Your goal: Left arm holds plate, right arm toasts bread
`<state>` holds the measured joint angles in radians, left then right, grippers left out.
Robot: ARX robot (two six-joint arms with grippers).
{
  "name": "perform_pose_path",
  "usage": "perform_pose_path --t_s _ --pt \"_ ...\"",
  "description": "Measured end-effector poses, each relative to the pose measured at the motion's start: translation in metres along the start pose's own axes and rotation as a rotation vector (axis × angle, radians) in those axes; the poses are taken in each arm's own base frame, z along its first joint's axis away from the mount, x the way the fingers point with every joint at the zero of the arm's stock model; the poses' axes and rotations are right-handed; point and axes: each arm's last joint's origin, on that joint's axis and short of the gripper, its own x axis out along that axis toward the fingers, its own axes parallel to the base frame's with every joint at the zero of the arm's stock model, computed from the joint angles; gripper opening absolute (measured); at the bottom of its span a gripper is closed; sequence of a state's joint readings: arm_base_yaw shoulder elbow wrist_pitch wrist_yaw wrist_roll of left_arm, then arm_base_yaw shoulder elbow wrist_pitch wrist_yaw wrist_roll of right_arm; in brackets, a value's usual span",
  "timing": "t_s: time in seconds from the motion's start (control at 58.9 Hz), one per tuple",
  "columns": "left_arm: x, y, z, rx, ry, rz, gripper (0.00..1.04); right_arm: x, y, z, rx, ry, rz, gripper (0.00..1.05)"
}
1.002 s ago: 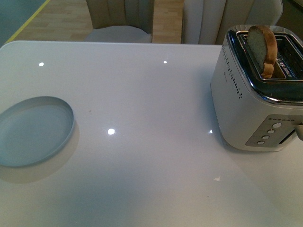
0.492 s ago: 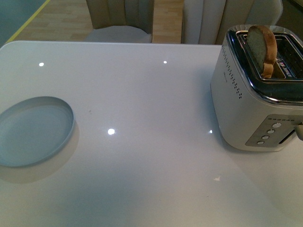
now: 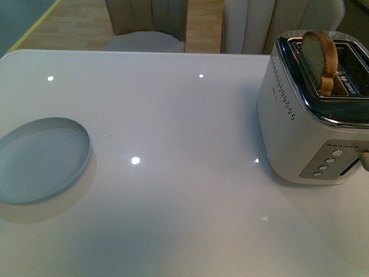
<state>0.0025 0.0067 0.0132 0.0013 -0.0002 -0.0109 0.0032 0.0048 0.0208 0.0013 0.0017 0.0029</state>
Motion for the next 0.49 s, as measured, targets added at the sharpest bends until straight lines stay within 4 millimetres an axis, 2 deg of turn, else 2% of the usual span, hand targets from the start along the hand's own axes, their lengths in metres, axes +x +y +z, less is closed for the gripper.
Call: perform_pose_path --t_s 0.187,0.272,0.408,0.492 --pt "0.0000 0.0000 0.0000 0.000 0.000 0.000 0.04 0.0000 0.0000 0.0000 0.000 0.000 0.000 0.96" --pt "0.0000 0.0000 0.0000 0.000 0.000 0.000 0.23 0.0000 0.0000 0.0000 0.000 0.000 0.000 0.96" --pt "0.0000 0.0000 0.0000 0.000 0.000 0.000 0.47 0.0000 0.0000 0.0000 0.000 0.000 0.000 0.96" --pt "0.0000 0.0000 0.0000 0.000 0.000 0.000 0.67 0.0000 0.0000 0.0000 0.000 0.000 0.000 0.96"
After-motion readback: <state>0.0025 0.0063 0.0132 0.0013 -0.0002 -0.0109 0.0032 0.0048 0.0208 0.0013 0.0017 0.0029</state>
